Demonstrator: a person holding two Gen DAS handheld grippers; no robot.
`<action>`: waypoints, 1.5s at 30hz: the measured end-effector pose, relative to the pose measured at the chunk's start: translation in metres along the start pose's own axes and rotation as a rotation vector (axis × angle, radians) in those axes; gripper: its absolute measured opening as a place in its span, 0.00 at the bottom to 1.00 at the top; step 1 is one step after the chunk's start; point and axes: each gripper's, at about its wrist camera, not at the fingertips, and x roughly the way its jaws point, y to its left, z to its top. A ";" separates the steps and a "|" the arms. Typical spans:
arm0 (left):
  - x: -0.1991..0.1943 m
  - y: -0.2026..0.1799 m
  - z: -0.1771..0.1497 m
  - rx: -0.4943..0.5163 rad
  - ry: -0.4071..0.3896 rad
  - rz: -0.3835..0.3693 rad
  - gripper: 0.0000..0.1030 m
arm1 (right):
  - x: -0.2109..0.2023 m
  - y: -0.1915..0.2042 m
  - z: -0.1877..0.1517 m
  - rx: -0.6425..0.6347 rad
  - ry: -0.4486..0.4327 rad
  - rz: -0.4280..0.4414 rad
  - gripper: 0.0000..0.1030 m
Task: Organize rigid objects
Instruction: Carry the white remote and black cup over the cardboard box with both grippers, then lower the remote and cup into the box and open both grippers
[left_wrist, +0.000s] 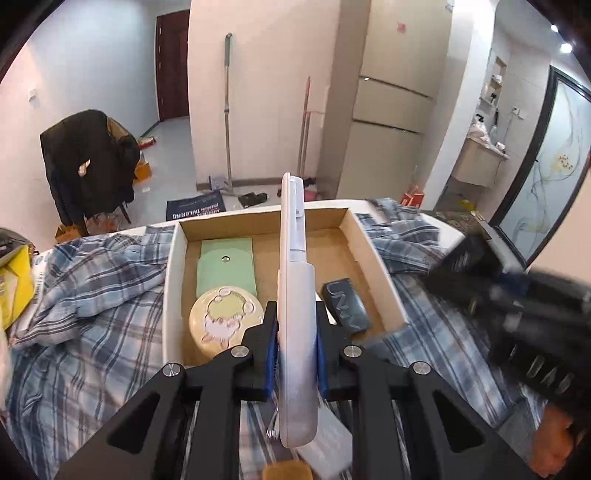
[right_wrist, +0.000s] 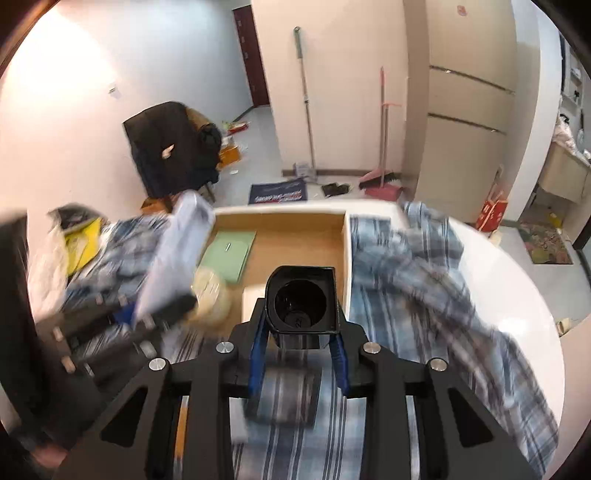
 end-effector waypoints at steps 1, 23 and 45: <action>0.008 0.001 0.003 -0.003 0.004 0.005 0.18 | 0.006 -0.001 0.006 0.005 -0.014 -0.022 0.28; 0.105 0.018 0.005 -0.052 0.021 0.071 0.18 | 0.069 -0.039 0.010 0.081 0.017 0.045 0.28; 0.023 0.031 0.004 -0.045 -0.431 0.260 1.00 | 0.080 -0.026 0.022 0.045 0.023 0.051 0.28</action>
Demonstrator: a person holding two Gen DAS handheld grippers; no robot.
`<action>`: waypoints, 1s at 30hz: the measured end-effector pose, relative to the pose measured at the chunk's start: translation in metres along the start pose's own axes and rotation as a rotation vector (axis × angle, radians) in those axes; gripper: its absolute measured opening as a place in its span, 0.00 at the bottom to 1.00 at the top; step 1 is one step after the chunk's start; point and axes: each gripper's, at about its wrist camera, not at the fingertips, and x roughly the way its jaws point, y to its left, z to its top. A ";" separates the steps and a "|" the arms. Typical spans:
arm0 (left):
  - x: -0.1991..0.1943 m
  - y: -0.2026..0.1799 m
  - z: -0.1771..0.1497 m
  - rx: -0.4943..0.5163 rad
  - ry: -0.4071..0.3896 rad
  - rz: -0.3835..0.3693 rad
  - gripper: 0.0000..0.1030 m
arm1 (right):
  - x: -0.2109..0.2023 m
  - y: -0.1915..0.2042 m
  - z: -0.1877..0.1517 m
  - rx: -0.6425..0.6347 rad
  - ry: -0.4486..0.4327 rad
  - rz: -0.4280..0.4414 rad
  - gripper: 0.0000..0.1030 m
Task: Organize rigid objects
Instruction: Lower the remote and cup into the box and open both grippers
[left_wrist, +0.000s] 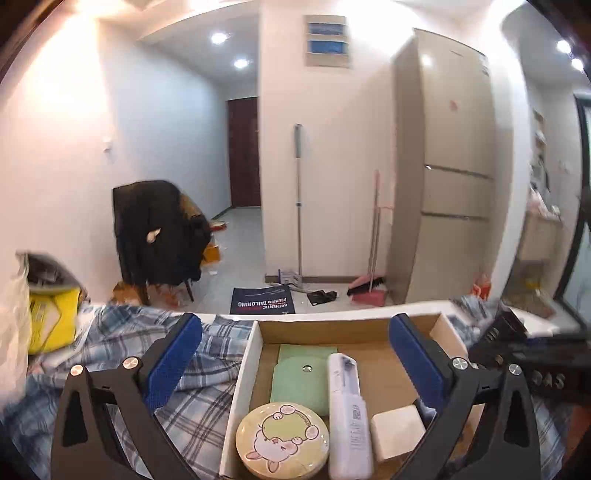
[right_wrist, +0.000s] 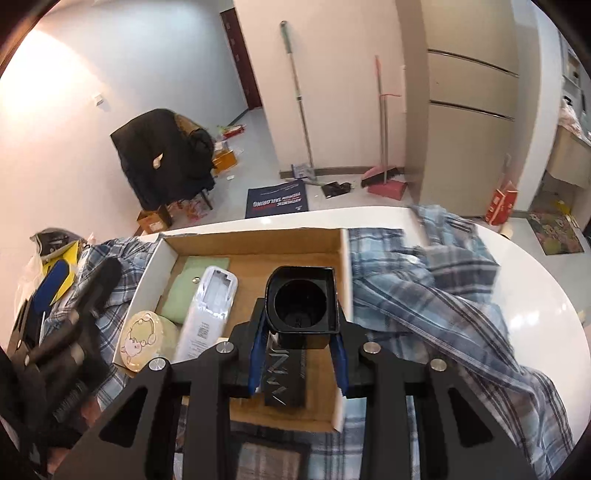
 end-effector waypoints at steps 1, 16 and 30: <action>0.001 0.002 -0.002 -0.018 -0.002 -0.024 1.00 | 0.006 0.003 0.002 -0.006 0.012 -0.005 0.28; -0.003 0.035 0.009 -0.135 -0.025 -0.037 1.00 | 0.071 0.018 -0.001 -0.056 0.103 -0.065 0.29; -0.020 0.054 0.031 -0.131 -0.085 -0.026 1.00 | 0.042 0.014 -0.006 -0.100 0.024 -0.123 0.55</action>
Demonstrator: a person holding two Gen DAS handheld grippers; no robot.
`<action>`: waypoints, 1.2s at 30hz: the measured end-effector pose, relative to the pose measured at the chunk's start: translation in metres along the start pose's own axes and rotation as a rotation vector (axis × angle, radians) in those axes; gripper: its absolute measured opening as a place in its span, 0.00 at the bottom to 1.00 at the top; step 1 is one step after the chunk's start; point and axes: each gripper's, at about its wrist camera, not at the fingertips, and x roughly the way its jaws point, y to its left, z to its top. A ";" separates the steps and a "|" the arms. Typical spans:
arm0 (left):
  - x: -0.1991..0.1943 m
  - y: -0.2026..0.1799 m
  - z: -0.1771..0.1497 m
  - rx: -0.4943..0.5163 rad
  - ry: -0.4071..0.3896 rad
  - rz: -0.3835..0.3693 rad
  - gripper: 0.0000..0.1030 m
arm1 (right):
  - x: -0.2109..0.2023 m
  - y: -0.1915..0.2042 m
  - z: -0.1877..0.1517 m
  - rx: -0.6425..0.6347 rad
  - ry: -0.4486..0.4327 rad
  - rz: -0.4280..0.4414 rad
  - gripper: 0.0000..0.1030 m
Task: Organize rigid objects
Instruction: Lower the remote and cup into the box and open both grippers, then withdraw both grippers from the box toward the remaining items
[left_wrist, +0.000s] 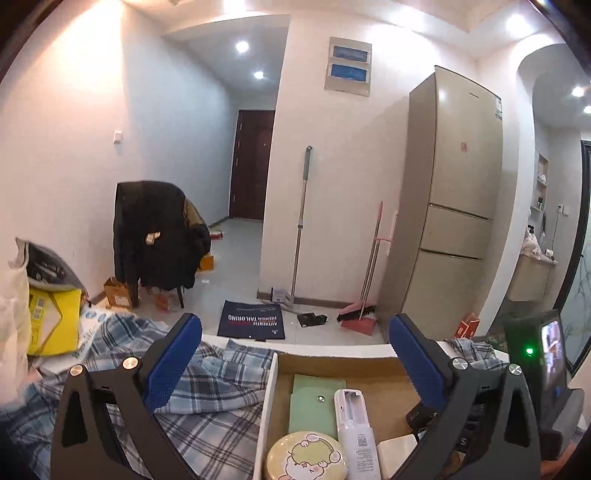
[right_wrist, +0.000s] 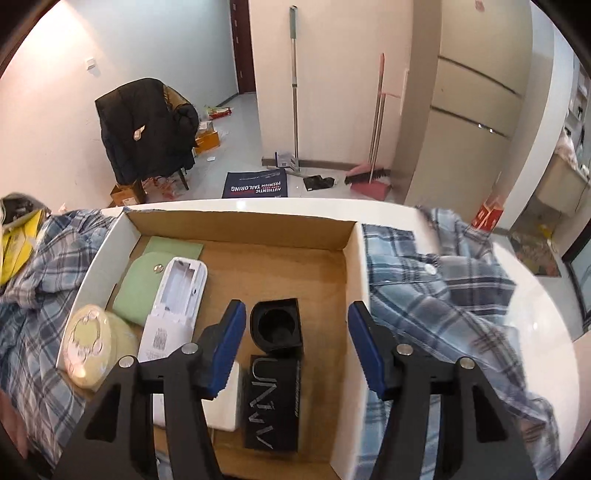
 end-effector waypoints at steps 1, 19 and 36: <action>-0.004 0.000 0.004 -0.005 -0.006 -0.009 1.00 | -0.005 -0.002 -0.002 0.001 -0.003 0.007 0.55; -0.123 -0.028 0.005 0.120 0.034 -0.152 1.00 | -0.157 -0.010 -0.060 0.016 -0.194 0.102 0.64; -0.129 -0.029 -0.095 0.183 0.398 -0.254 1.00 | -0.164 -0.015 -0.119 0.040 -0.211 0.073 0.64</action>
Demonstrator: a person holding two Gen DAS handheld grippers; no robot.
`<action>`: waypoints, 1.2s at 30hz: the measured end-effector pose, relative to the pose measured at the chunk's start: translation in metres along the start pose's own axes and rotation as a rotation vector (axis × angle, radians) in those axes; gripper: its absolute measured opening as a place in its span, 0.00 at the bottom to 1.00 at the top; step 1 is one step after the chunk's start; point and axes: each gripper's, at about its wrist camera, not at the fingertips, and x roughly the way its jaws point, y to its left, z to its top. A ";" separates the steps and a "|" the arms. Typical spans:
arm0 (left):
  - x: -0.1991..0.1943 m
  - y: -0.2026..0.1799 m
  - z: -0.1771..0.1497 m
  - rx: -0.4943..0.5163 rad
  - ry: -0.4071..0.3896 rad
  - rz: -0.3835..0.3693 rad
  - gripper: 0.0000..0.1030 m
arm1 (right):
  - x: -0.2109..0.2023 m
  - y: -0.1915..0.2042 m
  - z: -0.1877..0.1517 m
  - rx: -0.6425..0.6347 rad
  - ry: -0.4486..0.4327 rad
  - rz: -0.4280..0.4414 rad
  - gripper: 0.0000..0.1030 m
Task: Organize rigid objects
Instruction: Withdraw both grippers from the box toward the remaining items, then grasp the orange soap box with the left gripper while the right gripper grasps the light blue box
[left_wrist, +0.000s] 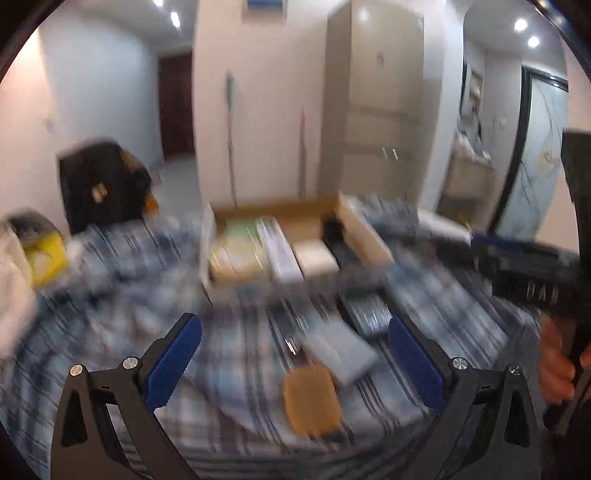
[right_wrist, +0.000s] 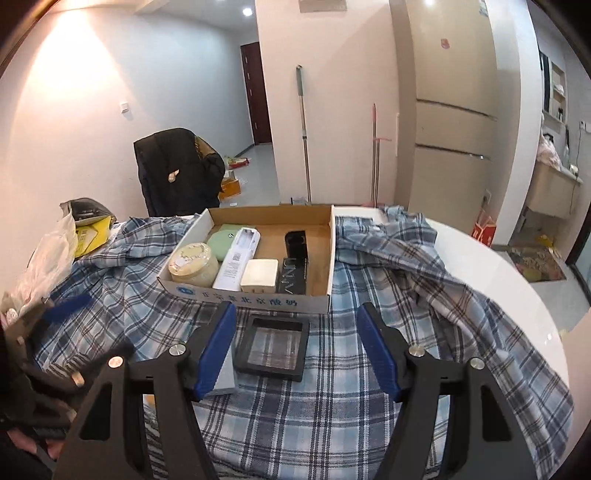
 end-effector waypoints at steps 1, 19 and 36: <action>0.007 0.001 -0.003 -0.011 0.046 -0.017 1.00 | 0.002 -0.002 -0.001 0.008 0.003 -0.003 0.64; 0.080 -0.007 -0.038 0.029 0.414 0.003 0.77 | 0.021 -0.009 -0.015 -0.013 0.037 -0.037 0.64; 0.041 -0.005 -0.026 0.082 0.220 0.039 0.46 | 0.023 0.003 -0.015 -0.062 0.064 -0.059 0.64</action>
